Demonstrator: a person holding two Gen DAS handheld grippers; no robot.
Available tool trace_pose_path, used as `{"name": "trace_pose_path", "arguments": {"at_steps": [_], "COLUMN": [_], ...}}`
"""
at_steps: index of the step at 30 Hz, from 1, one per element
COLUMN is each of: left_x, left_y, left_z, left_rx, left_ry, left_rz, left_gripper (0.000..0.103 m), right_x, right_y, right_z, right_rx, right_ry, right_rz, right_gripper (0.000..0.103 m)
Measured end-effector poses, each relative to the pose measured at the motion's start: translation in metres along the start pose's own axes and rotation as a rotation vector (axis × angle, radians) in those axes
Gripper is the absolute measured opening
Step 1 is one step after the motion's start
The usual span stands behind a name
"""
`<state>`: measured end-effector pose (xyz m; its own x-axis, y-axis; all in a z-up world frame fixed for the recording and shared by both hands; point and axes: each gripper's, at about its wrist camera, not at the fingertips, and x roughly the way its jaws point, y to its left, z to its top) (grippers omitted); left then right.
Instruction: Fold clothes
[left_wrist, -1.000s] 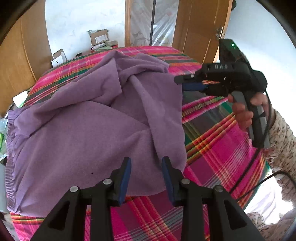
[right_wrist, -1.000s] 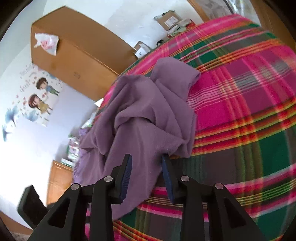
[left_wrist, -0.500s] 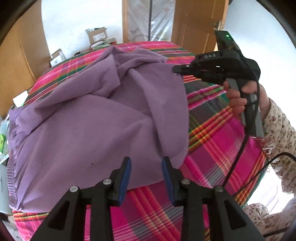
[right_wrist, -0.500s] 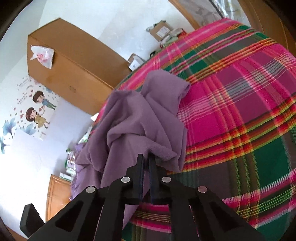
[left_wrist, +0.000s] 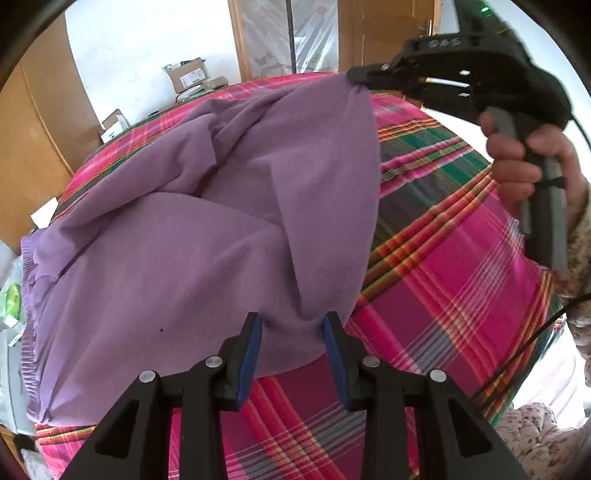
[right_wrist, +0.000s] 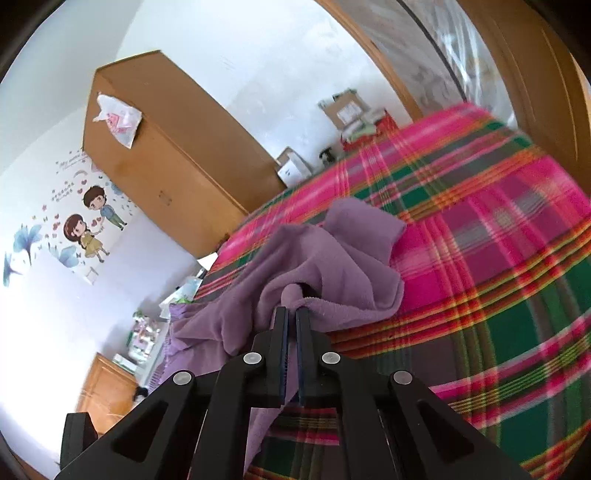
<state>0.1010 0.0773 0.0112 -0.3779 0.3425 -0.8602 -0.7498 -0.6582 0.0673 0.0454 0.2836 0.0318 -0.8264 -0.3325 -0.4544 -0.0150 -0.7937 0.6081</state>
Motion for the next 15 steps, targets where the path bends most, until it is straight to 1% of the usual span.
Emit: {"name": "trace_pose_path", "arguments": {"at_steps": [4,5,6,8,9,11,14,15], "left_x": [0.0,-0.001,-0.002,-0.001,0.0,0.002,0.003,0.003], "left_y": [-0.006,-0.006,-0.007,-0.007,-0.006,-0.006,-0.006,-0.007], "left_z": [-0.002,-0.003,-0.003,-0.004,-0.005,-0.006,-0.007,-0.007], "left_rx": [0.022,0.026,0.029,0.027,0.026,0.024,0.024,0.028], "left_ry": [0.0,-0.001,-0.003,0.002,0.004,0.009,0.015,0.014], "left_rz": [0.005,-0.004,-0.016,-0.018,-0.018,-0.017,-0.014,-0.009], "left_gripper": [0.035,0.035,0.035,0.035,0.035,0.035,0.035,0.035], "right_x": [-0.013,-0.018,-0.023,-0.04,-0.044,-0.049,-0.046,-0.043], "right_y": [0.007,0.007,0.008,0.011,0.012,0.01,-0.004,-0.01], "right_z": [-0.002,-0.003,-0.004,-0.004,-0.003,-0.003,-0.008,-0.01], "right_rx": [-0.019,-0.022,-0.025,-0.045,-0.055,-0.063,-0.047,-0.027], "right_ry": [-0.04,-0.058,-0.077,-0.141,-0.156,-0.139,-0.1,-0.079], "right_rz": [-0.017,-0.02,-0.022,-0.052,-0.058,-0.052,-0.104,-0.109], "right_gripper": [0.004,0.0,0.0,0.0,0.0,0.0,0.003,0.004]}}
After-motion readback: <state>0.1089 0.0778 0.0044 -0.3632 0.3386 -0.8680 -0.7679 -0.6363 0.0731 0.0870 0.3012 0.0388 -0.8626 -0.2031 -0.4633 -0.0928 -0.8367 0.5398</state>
